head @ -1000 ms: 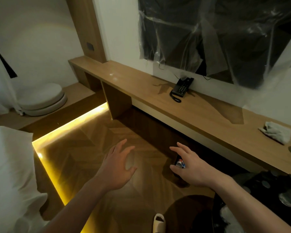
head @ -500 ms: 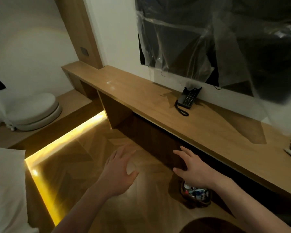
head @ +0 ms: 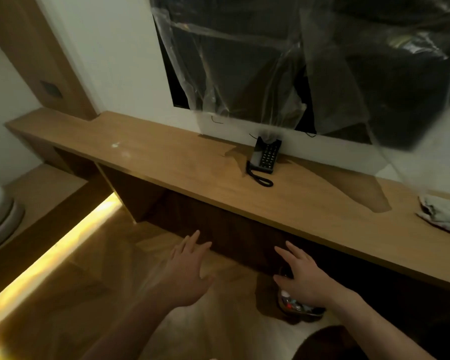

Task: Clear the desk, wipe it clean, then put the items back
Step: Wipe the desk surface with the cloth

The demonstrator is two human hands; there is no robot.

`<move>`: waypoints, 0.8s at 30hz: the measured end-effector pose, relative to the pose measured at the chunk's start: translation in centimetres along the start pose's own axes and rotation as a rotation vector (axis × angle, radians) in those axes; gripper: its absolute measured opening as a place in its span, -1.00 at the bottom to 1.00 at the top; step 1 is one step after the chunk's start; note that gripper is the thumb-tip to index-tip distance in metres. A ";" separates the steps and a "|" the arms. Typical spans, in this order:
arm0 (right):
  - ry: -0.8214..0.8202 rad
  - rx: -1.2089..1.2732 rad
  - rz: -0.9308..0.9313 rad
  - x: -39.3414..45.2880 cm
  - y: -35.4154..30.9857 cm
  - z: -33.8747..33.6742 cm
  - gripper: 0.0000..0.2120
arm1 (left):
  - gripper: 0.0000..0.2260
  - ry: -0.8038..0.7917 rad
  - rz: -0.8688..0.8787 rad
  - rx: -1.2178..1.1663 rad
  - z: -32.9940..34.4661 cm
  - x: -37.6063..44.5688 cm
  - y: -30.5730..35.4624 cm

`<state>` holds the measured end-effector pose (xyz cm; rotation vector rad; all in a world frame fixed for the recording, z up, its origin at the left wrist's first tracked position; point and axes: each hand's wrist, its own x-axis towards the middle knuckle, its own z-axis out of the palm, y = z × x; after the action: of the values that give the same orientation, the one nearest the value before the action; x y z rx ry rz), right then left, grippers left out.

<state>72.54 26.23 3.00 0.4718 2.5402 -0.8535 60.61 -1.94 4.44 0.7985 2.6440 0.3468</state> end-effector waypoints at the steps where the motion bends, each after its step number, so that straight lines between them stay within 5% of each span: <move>1: 0.011 0.004 0.029 0.3 0.1 0.0 -0.23 | -0.30 -0.025 0.014 0.008 -0.3 1.0 -0.2; 16: 0.144 0.228 0.308 6.3 11.8 -6.2 -0.23 | -0.28 -0.186 0.211 0.047 1.1 16.4 7.9; 24: 0.273 0.303 0.520 12.0 26.1 -12.6 -0.23 | -0.26 -0.222 0.147 0.085 4.7 26.3 17.3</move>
<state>70.19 56.03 -6.43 1.3545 2.3345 -1.0181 50.43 27.70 -1.02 0.9999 2.4130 0.1728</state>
